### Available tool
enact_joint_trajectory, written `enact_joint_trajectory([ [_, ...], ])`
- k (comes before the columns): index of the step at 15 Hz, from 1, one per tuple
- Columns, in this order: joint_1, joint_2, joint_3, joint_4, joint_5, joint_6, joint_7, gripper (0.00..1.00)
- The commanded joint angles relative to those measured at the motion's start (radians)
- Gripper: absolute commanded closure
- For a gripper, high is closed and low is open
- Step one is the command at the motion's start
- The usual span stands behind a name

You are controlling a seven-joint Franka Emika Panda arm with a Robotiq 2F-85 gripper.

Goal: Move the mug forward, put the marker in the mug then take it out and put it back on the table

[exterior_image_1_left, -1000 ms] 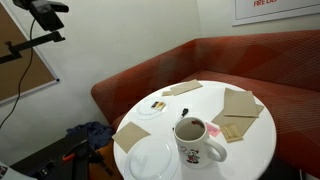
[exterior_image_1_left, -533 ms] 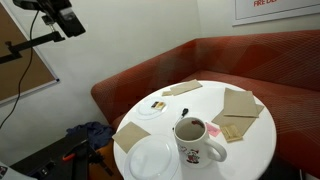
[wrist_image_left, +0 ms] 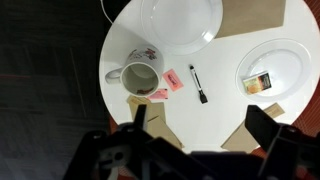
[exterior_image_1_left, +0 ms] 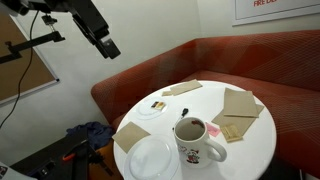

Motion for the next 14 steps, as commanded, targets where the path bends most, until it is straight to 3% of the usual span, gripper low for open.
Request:
enact_joint_trajectory([
  [1,-0.033,0.062,0.004,-0.032,-0.016,0.1,0.017,0.0],
  [8,-0.053,0.217,-0.024,-0.072,-0.01,0.314,-0.027,0.0],
  [14,-0.047,0.382,-0.05,-0.052,0.024,0.43,-0.082,0.0],
])
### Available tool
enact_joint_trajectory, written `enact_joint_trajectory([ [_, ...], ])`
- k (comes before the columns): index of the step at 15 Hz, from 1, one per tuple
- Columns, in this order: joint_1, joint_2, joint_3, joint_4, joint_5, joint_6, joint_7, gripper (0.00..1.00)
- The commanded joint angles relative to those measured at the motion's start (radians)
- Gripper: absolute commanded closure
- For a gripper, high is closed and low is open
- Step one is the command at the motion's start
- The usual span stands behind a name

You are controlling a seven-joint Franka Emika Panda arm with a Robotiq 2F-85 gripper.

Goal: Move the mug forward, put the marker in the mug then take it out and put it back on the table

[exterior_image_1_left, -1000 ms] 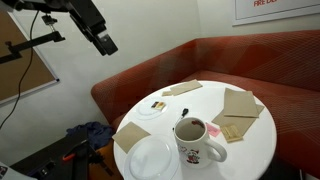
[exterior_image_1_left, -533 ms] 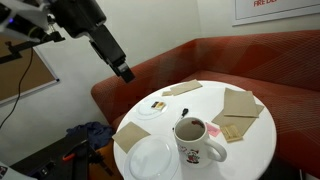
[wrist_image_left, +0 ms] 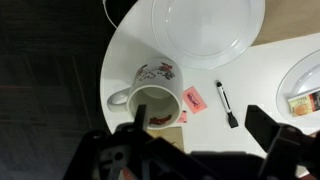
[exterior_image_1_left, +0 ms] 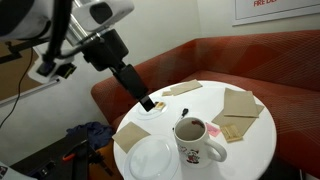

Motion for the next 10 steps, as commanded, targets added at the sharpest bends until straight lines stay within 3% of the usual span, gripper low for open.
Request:
enact_joint_trajectory([
  [1,-0.001,0.101,-0.015,0.026,0.028,0.069,-0.065,0.0],
  [10,-0.018,0.274,0.012,0.131,0.061,0.069,-0.109,0.0],
])
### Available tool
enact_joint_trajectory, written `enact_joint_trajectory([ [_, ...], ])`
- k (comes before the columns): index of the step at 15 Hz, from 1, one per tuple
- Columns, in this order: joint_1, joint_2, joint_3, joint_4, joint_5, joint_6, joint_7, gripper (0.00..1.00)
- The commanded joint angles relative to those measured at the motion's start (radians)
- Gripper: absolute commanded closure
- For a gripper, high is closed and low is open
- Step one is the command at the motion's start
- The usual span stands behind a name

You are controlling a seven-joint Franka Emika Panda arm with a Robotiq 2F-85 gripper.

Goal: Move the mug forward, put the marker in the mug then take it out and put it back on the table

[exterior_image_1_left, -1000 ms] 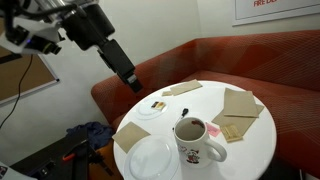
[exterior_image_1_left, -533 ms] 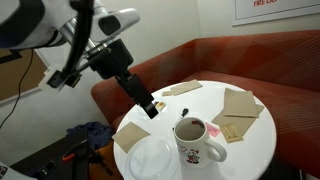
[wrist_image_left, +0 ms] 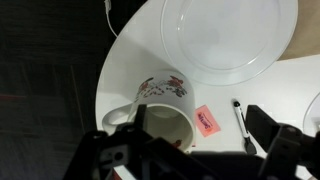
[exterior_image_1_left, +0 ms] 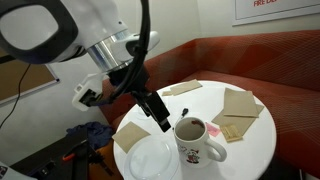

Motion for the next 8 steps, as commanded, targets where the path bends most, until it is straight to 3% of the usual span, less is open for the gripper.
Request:
enact_joint_trajectory([
  [1,-0.021,0.063,0.025,0.064,0.045,-0.01,-0.06,0.0],
  [8,-0.031,0.128,0.07,0.141,0.06,-0.032,-0.128,0.0],
])
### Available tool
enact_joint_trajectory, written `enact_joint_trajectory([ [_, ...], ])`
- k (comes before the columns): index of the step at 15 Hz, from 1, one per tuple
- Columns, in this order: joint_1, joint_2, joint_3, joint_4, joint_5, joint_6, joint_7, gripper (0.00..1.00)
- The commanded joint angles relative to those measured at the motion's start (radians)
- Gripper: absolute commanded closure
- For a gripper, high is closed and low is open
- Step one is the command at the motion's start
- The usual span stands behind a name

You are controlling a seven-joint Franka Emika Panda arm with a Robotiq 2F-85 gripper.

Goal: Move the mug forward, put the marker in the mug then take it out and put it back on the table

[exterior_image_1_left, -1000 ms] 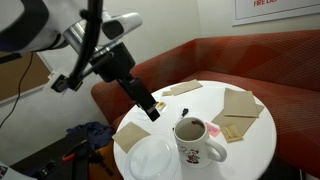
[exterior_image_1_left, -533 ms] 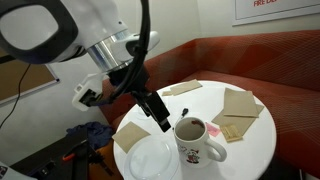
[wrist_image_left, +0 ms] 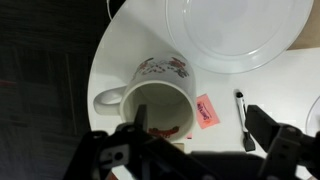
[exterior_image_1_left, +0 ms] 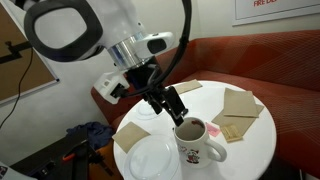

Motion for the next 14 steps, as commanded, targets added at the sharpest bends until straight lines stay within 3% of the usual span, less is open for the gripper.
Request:
enact_joint_trajectory([
  [1,-0.028,0.044,0.044,0.053,0.033,-0.03,-0.059,0.0],
  [14,-0.063,0.206,0.099,0.133,-0.009,-0.022,-0.059,0.0],
])
